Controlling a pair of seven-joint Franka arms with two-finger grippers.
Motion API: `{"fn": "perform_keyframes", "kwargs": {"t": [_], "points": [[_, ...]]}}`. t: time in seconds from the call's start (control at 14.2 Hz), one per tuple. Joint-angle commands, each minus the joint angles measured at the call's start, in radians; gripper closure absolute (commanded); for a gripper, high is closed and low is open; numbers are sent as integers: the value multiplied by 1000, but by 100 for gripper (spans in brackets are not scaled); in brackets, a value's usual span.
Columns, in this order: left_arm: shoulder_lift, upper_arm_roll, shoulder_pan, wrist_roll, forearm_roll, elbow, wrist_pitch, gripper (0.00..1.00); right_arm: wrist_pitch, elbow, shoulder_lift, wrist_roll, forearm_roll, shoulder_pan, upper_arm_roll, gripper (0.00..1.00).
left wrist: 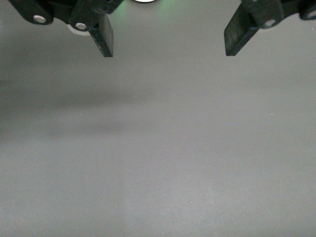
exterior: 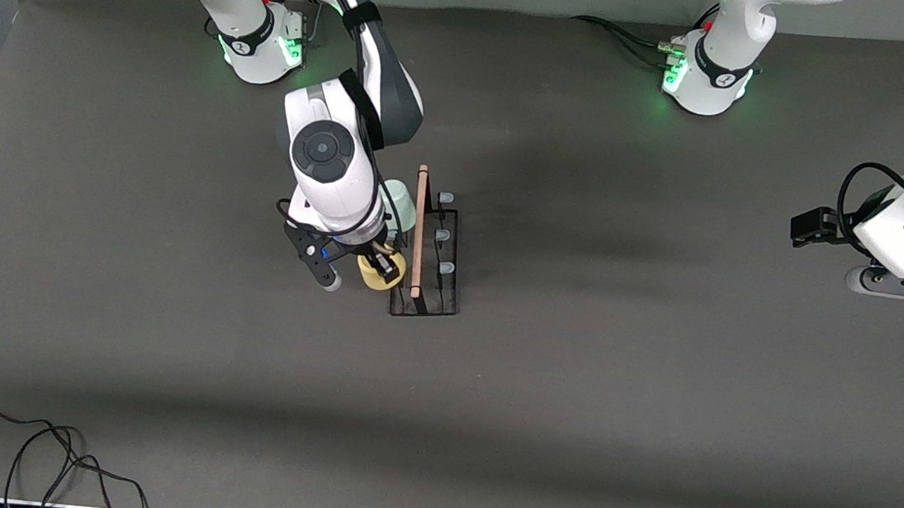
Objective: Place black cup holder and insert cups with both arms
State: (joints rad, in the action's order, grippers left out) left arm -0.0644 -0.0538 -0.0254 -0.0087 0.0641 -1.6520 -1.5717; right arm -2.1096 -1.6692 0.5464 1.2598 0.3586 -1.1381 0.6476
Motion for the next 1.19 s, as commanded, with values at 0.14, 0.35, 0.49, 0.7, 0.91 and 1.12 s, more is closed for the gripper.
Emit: {"fn": "perform_keyframes", "kwargs": {"t": [0.14,0.35,0.49,0.7,0.91,1.12], "points": [[-5,-3,2,-4,0,15,10,0,-62,-1,66,26,65,-20,-2,11],[-3,-3,2,-4,0,15,10,0,-49,11,44,30,65,-12,1,0],[-5,-3,2,-4,0,15,10,0,46,61,23,36,60,-8,9,0],[-3,-3,2,-4,0,15,10,0,260,196,-19,21,49,-3,61,0],[-5,-3,2,-2,-1,15,10,0,414,249,-110,-96,43,-6,112,0],[-5,-3,2,-2,0,15,10,0,509,233,-209,-332,-83,-9,147,0]]}}
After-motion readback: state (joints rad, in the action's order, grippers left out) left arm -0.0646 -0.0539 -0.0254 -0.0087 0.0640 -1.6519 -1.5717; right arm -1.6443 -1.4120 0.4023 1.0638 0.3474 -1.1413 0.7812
